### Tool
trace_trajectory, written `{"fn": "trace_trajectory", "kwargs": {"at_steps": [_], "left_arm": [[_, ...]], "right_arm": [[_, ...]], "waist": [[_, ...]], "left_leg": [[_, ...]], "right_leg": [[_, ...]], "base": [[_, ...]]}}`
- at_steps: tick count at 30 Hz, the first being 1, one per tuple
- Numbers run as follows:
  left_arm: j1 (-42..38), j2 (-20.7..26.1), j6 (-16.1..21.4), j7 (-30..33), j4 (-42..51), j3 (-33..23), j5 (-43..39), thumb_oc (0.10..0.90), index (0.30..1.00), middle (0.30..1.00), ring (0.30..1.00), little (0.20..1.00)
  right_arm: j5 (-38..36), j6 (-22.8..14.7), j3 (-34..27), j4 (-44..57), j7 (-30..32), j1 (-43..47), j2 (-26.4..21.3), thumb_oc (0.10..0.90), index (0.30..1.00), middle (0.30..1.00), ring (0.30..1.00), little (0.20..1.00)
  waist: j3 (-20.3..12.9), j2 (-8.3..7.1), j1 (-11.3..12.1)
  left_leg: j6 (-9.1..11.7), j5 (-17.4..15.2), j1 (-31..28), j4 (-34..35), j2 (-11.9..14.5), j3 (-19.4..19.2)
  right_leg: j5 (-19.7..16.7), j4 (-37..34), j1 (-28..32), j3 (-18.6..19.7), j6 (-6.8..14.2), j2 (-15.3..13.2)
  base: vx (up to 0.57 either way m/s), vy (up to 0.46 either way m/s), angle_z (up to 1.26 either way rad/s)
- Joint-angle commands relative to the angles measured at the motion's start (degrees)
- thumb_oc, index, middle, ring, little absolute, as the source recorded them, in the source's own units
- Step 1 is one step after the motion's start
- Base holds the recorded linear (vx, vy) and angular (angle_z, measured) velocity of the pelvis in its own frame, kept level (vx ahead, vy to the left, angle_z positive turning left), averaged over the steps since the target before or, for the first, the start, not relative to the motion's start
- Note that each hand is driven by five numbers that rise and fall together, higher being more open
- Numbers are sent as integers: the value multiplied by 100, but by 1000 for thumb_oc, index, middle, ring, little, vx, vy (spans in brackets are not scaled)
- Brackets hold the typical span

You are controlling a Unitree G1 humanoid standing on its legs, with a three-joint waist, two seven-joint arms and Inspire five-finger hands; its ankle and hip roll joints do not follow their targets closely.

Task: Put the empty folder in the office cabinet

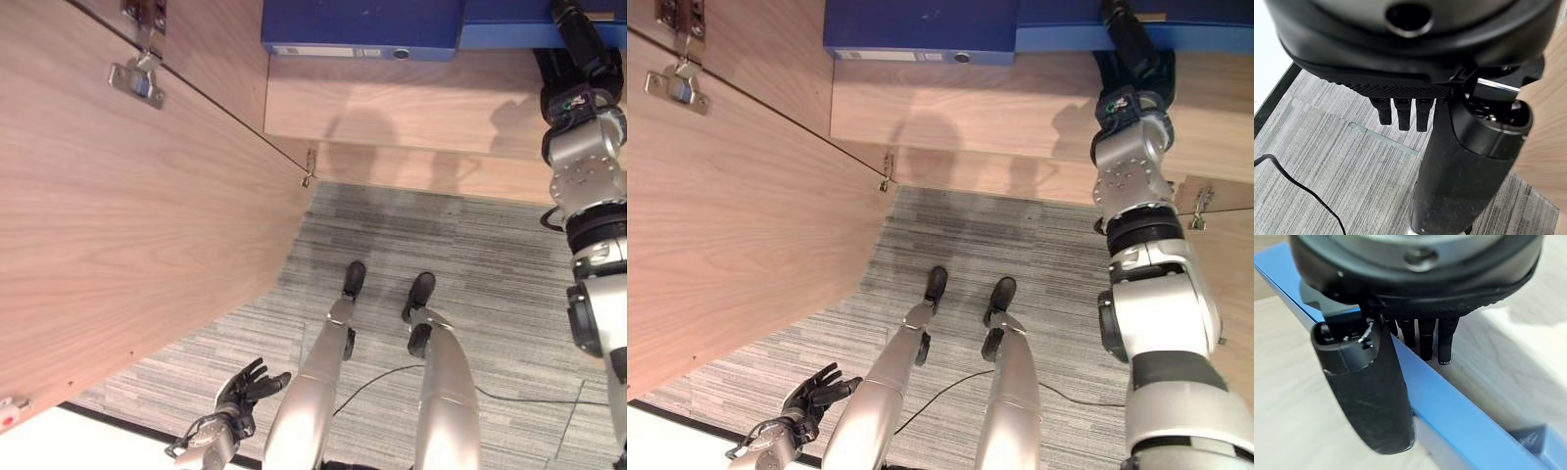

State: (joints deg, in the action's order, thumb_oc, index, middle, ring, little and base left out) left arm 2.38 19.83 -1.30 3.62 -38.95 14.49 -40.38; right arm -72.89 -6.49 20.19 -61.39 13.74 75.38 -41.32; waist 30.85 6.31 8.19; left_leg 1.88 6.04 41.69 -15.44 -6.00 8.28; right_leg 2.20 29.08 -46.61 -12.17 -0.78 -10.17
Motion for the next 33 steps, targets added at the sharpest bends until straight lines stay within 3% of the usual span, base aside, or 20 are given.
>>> {"fn": "trace_trajectory", "kwargs": {"at_steps": [1, 8, 11, 12, 16, 18, 22, 23, 24, 25, 27, 28, 31, 32, 33], "left_arm": [[1094, 679, -50, -20, 78, 166, -227, 800, 900, 900, 900, 900], [1523, 880, -131, -124, 830, 212, -277, 800, 900, 900, 900, 900], [1591, 1005, -136, -153, 1151, 288, -338, 800, 900, 900, 900, 900], [1598, 1077, -126, -146, 1310, 321, -359, 800, 900, 900, 900, 900], [1581, 1134, -113, -112, 1447, 305, -377, 800, 900, 900, 900, 900], [1025, 690, -121, 14, 435, 472, -235, 800, 900, 900, 900, 900], [689, 398, -131, -25, -555, 62, -13, 800, 900, 900, 900, 900], [775, 438, -100, -132, -1069, -187, 310, 800, 900, 900, 900, 900], [452, 330, -57, -146, -1470, -422, 306, 800, 900, 900, 900, 900], [441, 313, -51, -149, -1481, -423, 308, 800, 900, 900, 900, 900], [223, 217, -4, -173, -1601, -426, 393, 800, 900, 900, 900, 900], [420, 224, 139, -117, -1010, -354, 291, 800, 900, 900, 900, 900], [609, 266, 137, -143, -704, -317, 258, 800, 900, 900, 900, 900], [1107, 558, 202, -169, 359, -206, 50, 800, 900, 900, 900, 900], [1417, 751, 204, -220, 859, -157, -47, 800, 900, 900, 900, 900]], "right_arm": [[1257, 379, 892, -65, -173, 274, -748, 800, 900, 900, 900, 900], [1306, 254, 1197, 1422, -491, -429, -920, 800, 900, 900, 900, 900], [786, 4, 896, 2066, -669, -947, -966, 800, 900, 900, 900, 900], [424, -206, 513, 2442, -737, -1231, -848, 800, 900, 900, 900, 900], [117, -430, 76, 2556, -685, -1395, -599, 800, 900, 900, 900, 900], [61, -477, -114, 2615, -595, -1357, -312, 800, 900, 900, 900, 900], [-93, -596, -414, 2639, -730, -1454, -270, 800, 900, 900, 900, 900], [11, -590, -441, 2595, -753, -1599, -407, 800, 900, 900, 900, 900], [600, -310, -26, 2423, -802, -1656, -759, 800, 900, 900, 900, 900], [601, -306, -3, 2406, -806, -1625, -764, 800, 900, 900, 900, 900], [1483, 5, 602, 2303, -808, -1535, -1151, 800, 900, 900, 900, 900], [2734, 414, 1353, 2137, -849, -1341, -1620, 800, 900, 900, 900, 900], [3316, 584, 1722, 2054, -908, -1214, -1812, 800, 900, 900, 900, 900], [4015, 853, 2313, 1878, -1064, -967, -2059, 800, 900, 900, 900, 900], [4275, 925, 2570, 1791, -1164, -869, -2160, 800, 900, 900, 900, 900]], "waist": [[-153, 91, -6], [-110, -23, -184], [-109, -26, -195], [-108, -5, -194], [-108, 43, -176], [-108, -15, -200], [-109, -24, -155], [-108, -26, -132], [-109, -120, -103], [-109, -109, -111], [-108, -207, -142], [-107, -225, -172], [-106, -212, -186], [-106, -178, -185], [-106, -154, -188]], "left_leg": [[135, -942, -106, -277, 62, -336], [171, -848, -213, -57, 136, -389], [180, -808, -275, 38, 150, -392], [184, -801, -308, 71, 149, -397], [184, -807, -356, 88, 153, -427], [192, -816, -352, 74, 162, -425], [204, -802, -348, 46, 162, -423], [204, -782, -343, 42, 165, -420], [229, -752, -351, 49, 174, -432], [229, -753, -349, 51, 176, -432], [241, -720, -328, 76, 193, -449], [245, -675, -293, 131, 212, -477], [246, -652, -285, 164, 228, -490], [232, -625, -291, 214, 240, -521], [225, -615, -293, 222, 240, -525]], "right_leg": [[520, -395, 481, 59, 417, 207], [370, -706, 622, 1, 430, 238], [342, -822, 708, -6, 450, 249], [336, -871, 746, -12, 466, 247], [309, -937, 809, -15, 492, 244], [300, -927, 793, -12, 505, 254], [286, -938, 814, 5, 516, 251], [274, -941, 811, 2, 510, 250], [237, -960, 806, -2, 501, 246], [237, -963, 803, -1, 501, 248], [180, -996, 775, -2, 497, 243], [91, -1083, 749, -27, 504, 238], [64, -1116, 748, -55, 509, 229], [25, -1170, 765, -83, 514, 218], [13, -1185, 781, -97, 520, 209]], "base": [[0, 0, 0], [-12, -6, -6], [-3, -15, -4], [-4, -17, -3], [0, 0, 0], [-14, -3, -5], [-17, -7, -5], [-33, -18, 6], [-24, -18, 5], [0, 0, 0], [-26, 6, 0], [-40, 12, 2], [-24, 13, 0], [0, 0, 0], [-30, 35, 0]]}}
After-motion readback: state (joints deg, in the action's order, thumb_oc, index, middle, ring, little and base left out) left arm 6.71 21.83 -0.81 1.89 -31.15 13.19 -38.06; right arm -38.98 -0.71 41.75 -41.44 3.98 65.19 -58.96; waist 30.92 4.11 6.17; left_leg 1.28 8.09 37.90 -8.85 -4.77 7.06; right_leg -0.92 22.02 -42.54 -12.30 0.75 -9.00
